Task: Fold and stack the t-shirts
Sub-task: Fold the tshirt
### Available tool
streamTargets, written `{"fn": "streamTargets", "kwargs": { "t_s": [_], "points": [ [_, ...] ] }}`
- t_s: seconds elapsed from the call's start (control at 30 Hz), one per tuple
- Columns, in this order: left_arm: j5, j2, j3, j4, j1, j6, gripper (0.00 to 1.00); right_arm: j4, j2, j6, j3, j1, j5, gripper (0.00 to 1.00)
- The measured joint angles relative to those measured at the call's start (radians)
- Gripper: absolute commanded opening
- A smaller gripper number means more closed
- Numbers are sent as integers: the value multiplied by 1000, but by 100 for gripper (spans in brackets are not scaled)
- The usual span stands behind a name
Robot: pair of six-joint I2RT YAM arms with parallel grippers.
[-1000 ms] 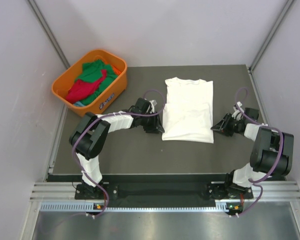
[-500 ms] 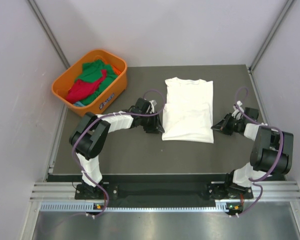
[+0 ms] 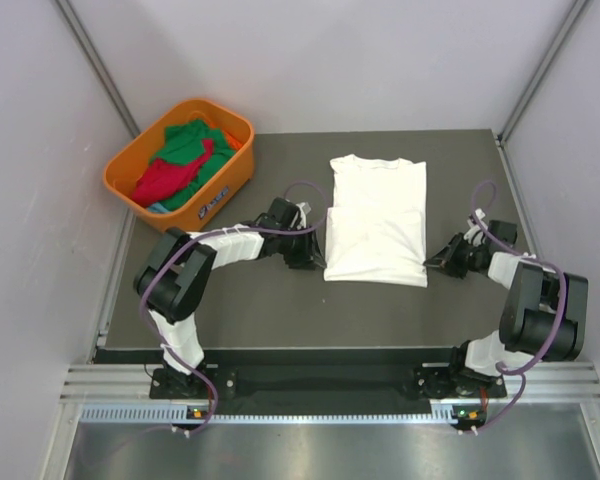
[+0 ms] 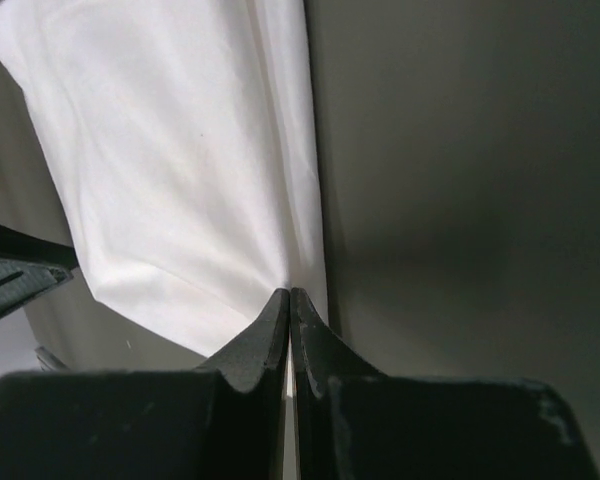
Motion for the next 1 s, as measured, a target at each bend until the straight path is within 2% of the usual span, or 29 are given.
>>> {"fn": "streamTargets", "kwargs": {
  "t_s": [0.3, 0.67, 1.0],
  "points": [
    [2, -32, -5, -10, 0, -3, 46, 6, -19, 5, -51, -6, 20, 0],
    [10, -35, -33, -8, -4, -13, 47, -20, -92, 8, -48, -22, 27, 0],
    [27, -35, -42, 7, -24, -30, 47, -27, -95, 8, -51, -26, 58, 0]
  ]
}}
